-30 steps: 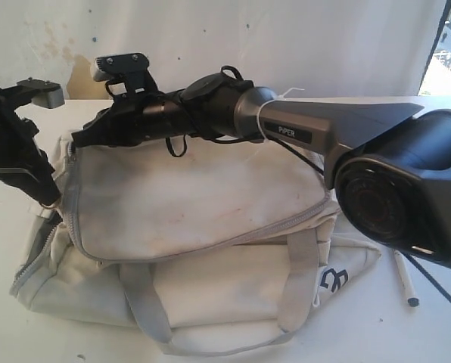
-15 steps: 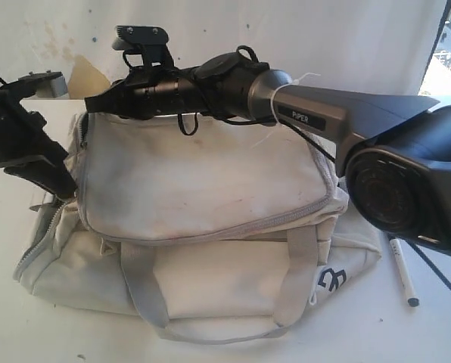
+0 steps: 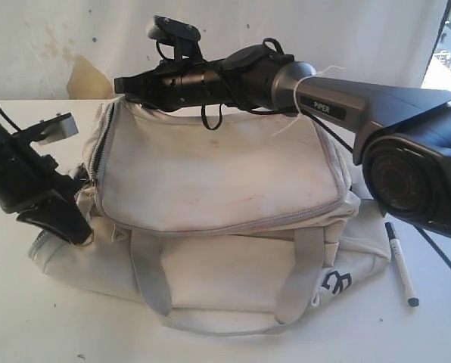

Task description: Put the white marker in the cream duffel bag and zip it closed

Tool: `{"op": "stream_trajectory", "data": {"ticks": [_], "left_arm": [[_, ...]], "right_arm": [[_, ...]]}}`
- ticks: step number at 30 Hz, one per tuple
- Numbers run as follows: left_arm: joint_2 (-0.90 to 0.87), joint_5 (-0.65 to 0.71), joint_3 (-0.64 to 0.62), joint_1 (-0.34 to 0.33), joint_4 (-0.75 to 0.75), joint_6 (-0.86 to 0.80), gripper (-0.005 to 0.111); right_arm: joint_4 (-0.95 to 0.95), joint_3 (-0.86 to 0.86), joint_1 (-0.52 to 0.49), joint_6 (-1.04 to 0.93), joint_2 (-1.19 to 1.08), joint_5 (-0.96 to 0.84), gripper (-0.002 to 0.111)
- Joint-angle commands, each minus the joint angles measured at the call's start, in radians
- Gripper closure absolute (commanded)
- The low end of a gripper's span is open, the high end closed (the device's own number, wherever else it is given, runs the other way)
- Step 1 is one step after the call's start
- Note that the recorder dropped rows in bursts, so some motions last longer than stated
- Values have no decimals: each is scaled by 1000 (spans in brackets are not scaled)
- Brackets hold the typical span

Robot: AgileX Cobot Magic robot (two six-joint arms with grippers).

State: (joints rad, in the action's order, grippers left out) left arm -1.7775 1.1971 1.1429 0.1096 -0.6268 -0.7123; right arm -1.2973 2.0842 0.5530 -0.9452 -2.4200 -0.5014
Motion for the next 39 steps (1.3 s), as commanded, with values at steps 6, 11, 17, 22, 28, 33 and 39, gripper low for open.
{"op": "stream_trajectory", "data": {"ticks": [6,11,17,22,28,33,39], "left_arm": [[10,24,-172,34,-174,-76,107],[10,24,-217,53,-224,-139,107],[10,24,-215,53,-381,-264,107],[10,24,-215,53,-407,-248,107],[10,24,-215,53,-400,-241,107],[10,24,-215,53,-398,-226,87],[10,24,-215,53,-398,-226,39]], "right_arm": [[53,9,-27,38,2,0,108],[53,9,-27,38,2,-8,108],[58,9,-27,45,2,-45,108],[60,9,-27,41,2,-53,108],[60,9,-27,41,2,-61,108],[60,9,-27,23,2,-72,106],[60,9,-27,7,4,-82,69]]}}
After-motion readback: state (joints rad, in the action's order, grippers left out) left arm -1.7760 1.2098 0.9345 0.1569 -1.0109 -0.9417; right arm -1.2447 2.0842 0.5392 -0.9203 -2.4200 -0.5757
